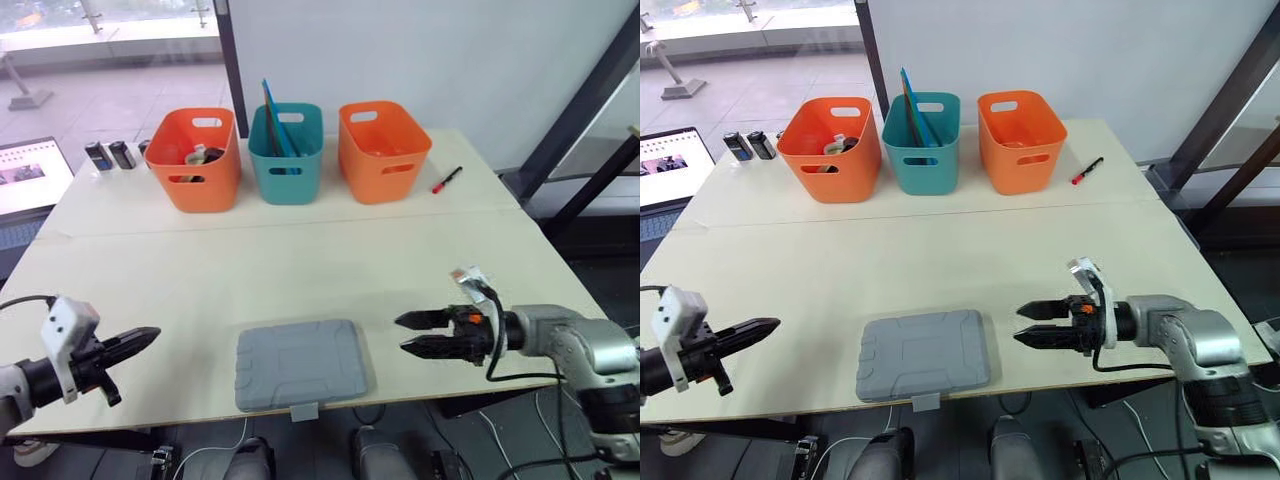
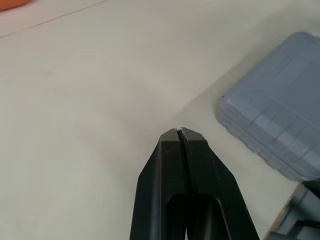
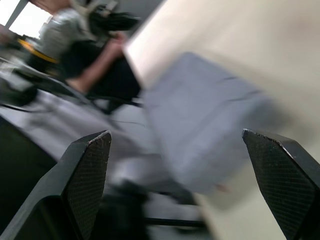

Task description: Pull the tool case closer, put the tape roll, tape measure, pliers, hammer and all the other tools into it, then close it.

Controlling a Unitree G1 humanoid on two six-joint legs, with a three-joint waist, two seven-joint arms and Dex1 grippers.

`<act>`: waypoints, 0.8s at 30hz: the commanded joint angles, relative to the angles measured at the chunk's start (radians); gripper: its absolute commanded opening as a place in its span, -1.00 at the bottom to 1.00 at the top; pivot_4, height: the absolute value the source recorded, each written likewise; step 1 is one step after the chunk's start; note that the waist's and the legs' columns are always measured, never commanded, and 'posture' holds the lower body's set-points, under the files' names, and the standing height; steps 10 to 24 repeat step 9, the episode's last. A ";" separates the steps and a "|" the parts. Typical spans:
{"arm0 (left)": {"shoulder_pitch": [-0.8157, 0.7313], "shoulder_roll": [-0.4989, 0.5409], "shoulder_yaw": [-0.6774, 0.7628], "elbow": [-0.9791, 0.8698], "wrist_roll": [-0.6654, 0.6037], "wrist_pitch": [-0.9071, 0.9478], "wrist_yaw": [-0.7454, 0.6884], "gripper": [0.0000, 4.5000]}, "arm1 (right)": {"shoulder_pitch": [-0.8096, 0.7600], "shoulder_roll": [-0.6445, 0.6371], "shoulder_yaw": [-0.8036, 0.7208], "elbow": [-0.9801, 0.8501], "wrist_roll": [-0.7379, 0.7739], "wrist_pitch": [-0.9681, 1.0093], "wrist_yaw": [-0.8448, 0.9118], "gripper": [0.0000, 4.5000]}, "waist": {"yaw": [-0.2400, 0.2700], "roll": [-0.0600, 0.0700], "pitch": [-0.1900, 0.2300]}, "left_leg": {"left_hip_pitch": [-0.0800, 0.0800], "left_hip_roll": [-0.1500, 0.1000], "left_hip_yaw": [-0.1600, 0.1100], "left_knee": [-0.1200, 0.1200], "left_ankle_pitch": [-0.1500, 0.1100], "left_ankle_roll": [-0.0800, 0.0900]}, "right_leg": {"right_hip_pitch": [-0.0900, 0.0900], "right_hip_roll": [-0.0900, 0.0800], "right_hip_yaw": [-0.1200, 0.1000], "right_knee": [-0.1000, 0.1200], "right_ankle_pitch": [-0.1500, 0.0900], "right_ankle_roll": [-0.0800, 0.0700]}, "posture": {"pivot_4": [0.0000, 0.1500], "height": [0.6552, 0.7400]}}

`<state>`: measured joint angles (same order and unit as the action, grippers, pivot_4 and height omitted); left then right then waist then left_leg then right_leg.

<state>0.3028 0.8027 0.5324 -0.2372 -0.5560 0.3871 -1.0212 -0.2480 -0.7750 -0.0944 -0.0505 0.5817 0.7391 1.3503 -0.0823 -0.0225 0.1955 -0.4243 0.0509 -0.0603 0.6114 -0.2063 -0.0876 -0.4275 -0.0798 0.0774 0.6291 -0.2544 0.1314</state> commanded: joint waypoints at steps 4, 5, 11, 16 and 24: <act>0.046 -0.020 0.033 -0.015 0.008 -0.061 -0.008 -1.00 | 0.066 -0.026 -0.075 0.035 -0.160 -0.420 -0.054 0.96 | 0.013 0.000 0.000 | 0.000 0.000 0.000 0.001 0.000 0.000 | 0.000 0.000 0.000 0.000 0.000 0.000 | 1.00 0.87; 0.060 -0.027 0.025 -0.010 0.024 -0.077 -0.004 -1.00 | 0.059 -0.028 -0.078 0.053 -0.169 -0.453 -0.056 0.96 | 0.013 0.000 0.000 | 0.000 0.000 0.000 0.002 0.000 0.000 | 0.001 0.000 0.000 0.000 0.000 0.000 | 1.00 0.87; 0.059 -0.037 0.006 0.038 0.073 -0.141 0.004 -1.00 | 0.024 -0.023 -0.069 0.093 -0.184 -0.515 -0.069 0.96 | 0.013 0.000 0.000 | 0.000 0.000 0.000 0.002 0.000 0.000 | 0.001 0.000 0.000 0.001 0.000 -0.001 | 1.00 0.87; 0.059 -0.037 0.006 0.038 0.073 -0.141 0.004 -1.00 | 0.024 -0.023 -0.069 0.093 -0.184 -0.515 -0.069 0.96 | 0.013 0.000 0.000 | 0.000 0.000 0.000 0.002 0.000 0.000 | 0.001 0.000 0.000 0.001 0.000 -0.001 | 1.00 0.87; 0.059 -0.037 0.006 0.038 0.073 -0.141 0.004 -1.00 | 0.024 -0.023 -0.069 0.093 -0.184 -0.515 -0.069 0.96 | 0.013 0.000 0.000 | 0.000 0.000 0.000 0.002 0.000 0.000 | 0.001 0.000 0.000 0.001 0.000 -0.001 | 1.00 0.87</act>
